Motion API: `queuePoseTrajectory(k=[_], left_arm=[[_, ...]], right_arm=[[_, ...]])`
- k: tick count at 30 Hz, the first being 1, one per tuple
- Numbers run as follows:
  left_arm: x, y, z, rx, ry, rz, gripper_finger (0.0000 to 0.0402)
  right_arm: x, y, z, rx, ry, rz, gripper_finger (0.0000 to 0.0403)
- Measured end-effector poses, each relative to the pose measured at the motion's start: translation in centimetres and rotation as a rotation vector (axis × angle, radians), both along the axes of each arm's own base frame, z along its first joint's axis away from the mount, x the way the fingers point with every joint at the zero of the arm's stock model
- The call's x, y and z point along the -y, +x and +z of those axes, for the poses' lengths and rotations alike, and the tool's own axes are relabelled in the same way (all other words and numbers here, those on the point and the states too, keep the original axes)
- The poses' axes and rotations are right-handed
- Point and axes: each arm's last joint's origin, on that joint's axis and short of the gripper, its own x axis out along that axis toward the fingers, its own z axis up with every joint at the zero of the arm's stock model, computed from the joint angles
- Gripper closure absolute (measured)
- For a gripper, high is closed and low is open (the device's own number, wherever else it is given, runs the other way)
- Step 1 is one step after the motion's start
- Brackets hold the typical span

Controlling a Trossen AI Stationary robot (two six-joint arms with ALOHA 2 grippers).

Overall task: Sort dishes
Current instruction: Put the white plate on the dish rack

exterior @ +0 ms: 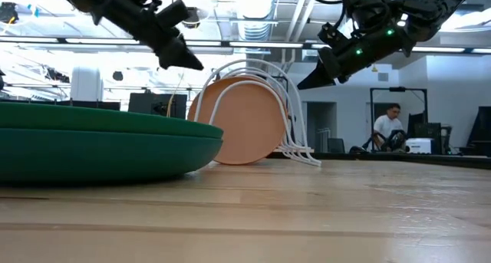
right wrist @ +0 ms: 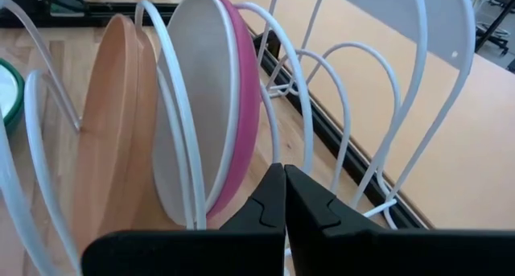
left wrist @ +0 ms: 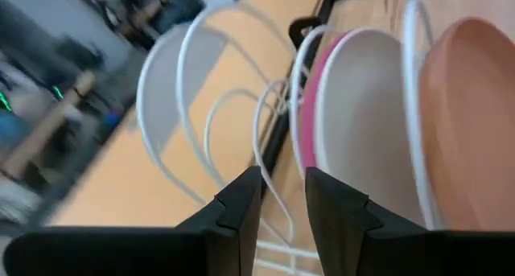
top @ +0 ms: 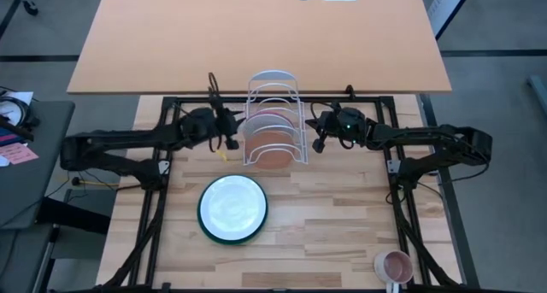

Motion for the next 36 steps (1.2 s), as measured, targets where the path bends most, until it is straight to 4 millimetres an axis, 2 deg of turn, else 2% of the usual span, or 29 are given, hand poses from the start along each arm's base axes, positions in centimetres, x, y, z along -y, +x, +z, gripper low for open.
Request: queuePoseTrajectory(k=[4,7,12,20,31,36], left_arm=[[-1.0,-0.7,-0.5,-0.001,-0.102,0.021,0.0309],[-1.2,-0.7,-2.0,-0.039,-0.132,0.023,0.0315],[-1.5,0.2,-4.3,-0.126,-0.158,-0.008,0.0346],[-1.9,1.8,-6.0,-0.142,-0.161,-0.021,0.0393],[-1.4,2.7,-5.8,-0.095,-0.154,-0.034,0.0401],[-1.4,2.2,-6.0,-0.199,-0.072,0.063,0.0401]], right_arm=[[0.0,0.0,-0.1,0.005,0.019,-0.007,0.0399],[0.0,0.0,-0.1,0.009,0.029,-0.011,0.0399],[0.0,0.0,-0.1,0.010,0.031,-0.012,0.0399],[0.0,-0.1,-0.2,-0.002,0.031,-0.011,0.0399],[0.0,-0.1,-0.2,-0.007,0.029,-0.009,0.0399],[-0.1,-0.2,0.5,-0.014,0.052,-0.016,0.0399]])
